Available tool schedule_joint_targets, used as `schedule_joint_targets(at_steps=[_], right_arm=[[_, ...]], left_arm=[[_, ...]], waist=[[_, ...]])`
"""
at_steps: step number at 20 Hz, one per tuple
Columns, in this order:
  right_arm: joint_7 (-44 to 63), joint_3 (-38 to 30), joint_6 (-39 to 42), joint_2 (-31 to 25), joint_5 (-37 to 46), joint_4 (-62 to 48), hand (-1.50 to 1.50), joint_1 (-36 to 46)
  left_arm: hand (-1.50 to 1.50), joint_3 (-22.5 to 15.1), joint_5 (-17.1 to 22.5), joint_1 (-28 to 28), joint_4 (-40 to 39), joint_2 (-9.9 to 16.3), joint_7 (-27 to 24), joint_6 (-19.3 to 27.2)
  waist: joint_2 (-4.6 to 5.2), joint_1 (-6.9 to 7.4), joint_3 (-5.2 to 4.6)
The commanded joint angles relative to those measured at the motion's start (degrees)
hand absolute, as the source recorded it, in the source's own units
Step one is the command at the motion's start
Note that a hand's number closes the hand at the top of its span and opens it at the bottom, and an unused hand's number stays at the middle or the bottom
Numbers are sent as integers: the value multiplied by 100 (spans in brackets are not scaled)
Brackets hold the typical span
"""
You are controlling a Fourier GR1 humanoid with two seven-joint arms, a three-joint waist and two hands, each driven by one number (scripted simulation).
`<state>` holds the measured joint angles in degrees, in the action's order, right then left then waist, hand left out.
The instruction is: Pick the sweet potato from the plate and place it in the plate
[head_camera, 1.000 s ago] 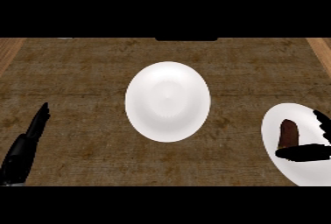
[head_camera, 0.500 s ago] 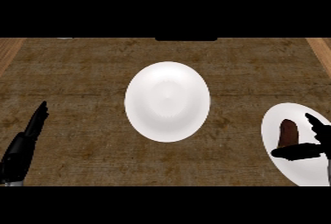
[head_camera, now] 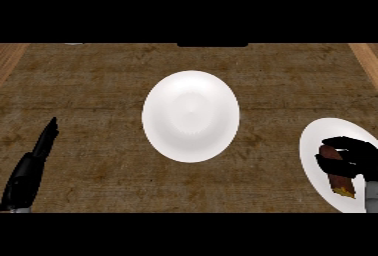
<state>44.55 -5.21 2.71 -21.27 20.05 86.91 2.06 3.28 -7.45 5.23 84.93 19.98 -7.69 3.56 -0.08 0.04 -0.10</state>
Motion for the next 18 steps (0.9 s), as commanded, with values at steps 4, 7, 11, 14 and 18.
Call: schedule_joint_targets(at_steps=[4, 7, 11, 14, 18], right_arm=[[-637, 27, -234, 270, 580, -544, 150, 72], [-1120, 71, 236, -216, 550, -865, 150, 536], [-2442, 707, 1327, -1301, 826, -910, 150, 1262], [-3376, 1024, 1342, -1659, 1256, -1304, 150, 1686], [-4575, 877, 527, -1750, 1648, -2286, 150, 2422]], left_arm=[[0, 247, -97, -201, 1, -103, 183, -283], [0, 142, -172, -226, -99, -200, 44, -198], [0, -96, -264, -380, 59, -228, 61, -246], [0, -145, -266, -328, 12, -305, -131, -239], [0, -109, -311, -401, 52, -271, 99, -209]], waist=[[8, 5, 10], [23, 51, 12], [139, 488, 32], [180, 642, 36], [134, 460, 39]])
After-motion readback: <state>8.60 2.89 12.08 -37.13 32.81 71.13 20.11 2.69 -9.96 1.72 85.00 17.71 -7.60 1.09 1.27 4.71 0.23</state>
